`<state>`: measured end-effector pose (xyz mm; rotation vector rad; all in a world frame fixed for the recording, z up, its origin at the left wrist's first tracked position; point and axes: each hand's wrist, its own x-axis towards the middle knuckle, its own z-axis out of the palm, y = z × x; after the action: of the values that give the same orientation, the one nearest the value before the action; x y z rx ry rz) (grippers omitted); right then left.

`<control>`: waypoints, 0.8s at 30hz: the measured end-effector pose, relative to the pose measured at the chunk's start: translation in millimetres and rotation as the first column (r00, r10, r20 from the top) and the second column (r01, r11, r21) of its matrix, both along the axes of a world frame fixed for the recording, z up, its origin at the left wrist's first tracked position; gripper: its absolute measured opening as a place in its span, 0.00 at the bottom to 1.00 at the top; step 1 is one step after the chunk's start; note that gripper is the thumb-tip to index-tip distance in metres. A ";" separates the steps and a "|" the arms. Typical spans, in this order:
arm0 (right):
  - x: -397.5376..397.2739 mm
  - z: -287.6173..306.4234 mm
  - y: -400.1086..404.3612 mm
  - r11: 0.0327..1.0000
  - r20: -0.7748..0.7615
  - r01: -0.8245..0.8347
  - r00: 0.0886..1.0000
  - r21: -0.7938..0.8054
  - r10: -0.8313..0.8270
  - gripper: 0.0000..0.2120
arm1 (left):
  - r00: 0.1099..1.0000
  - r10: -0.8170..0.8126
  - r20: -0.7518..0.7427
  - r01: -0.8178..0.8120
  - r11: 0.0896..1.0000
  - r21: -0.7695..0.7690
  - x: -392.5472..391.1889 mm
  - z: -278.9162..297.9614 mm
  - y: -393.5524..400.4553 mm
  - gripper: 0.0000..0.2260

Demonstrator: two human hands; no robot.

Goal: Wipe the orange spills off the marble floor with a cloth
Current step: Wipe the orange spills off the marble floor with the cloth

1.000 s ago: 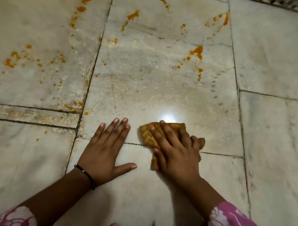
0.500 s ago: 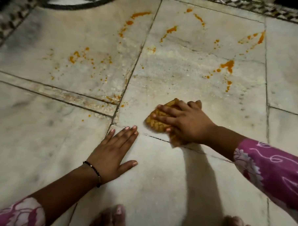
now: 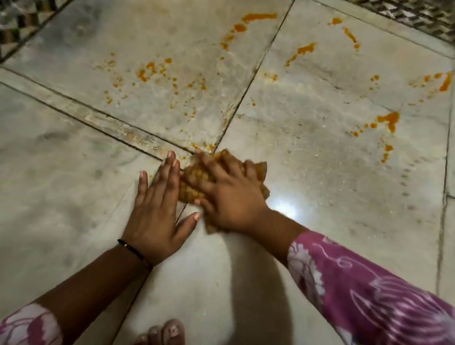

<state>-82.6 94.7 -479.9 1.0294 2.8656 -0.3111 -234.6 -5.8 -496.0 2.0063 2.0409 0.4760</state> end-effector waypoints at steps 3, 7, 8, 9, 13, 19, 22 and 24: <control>-2.4 2.4 56.2 0.991 0.023 0.127 0.991 0.050 -0.129 0.25 | 0.995 0.035 -0.096 -0.037 0.999 -0.010 -11.2 -4.6 5.3 0.41; 44.6 -1.5 80.4 0.938 0.048 0.311 0.946 0.152 -0.321 0.25 | 0.989 0.108 -0.101 -0.112 0.993 -0.029 -14.6 -14.0 9.1 0.45; 59.2 -0.3 66.3 0.935 0.035 0.314 0.945 0.165 -0.324 0.25 | 0.989 0.114 -0.098 -0.117 0.993 -0.026 -12.7 -14.5 8.3 0.46; 69.1 3.1 50.2 0.937 0.030 0.308 0.948 0.164 -0.316 0.25 | 0.988 0.127 -0.086 -0.130 0.991 -0.020 -12.0 -14.7 9.6 0.46; 64.0 4.7 -30.4 0.973 0.004 0.198 0.980 0.117 -0.200 0.27 | 0.989 0.147 -0.027 -0.146 0.989 0.028 -10.8 -12.4 13.0 0.48; -37.7 0.2 -53.1 0.939 -0.009 -0.343 0.939 0.034 0.344 0.25 | 0.923 0.253 0.289 -0.278 0.960 0.045 -40.2 -0.2 -5.4 0.38; -88.2 -1.5 -21.3 0.947 0.026 -0.311 0.950 0.077 0.310 0.26 | 0.889 0.377 0.259 -0.388 0.922 -0.010 -58.2 -0.3 -29.2 0.38; -93.9 -3.1 13.7 0.984 0.024 -0.168 0.986 0.064 0.167 0.33 | 0.929 0.352 0.110 -0.345 0.935 -0.079 -62.6 -5.2 -40.0 0.42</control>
<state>-176.5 108.4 -483.0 0.7884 2.9389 -0.1949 -297.1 -45.8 -501.1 1.5399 2.3105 0.5822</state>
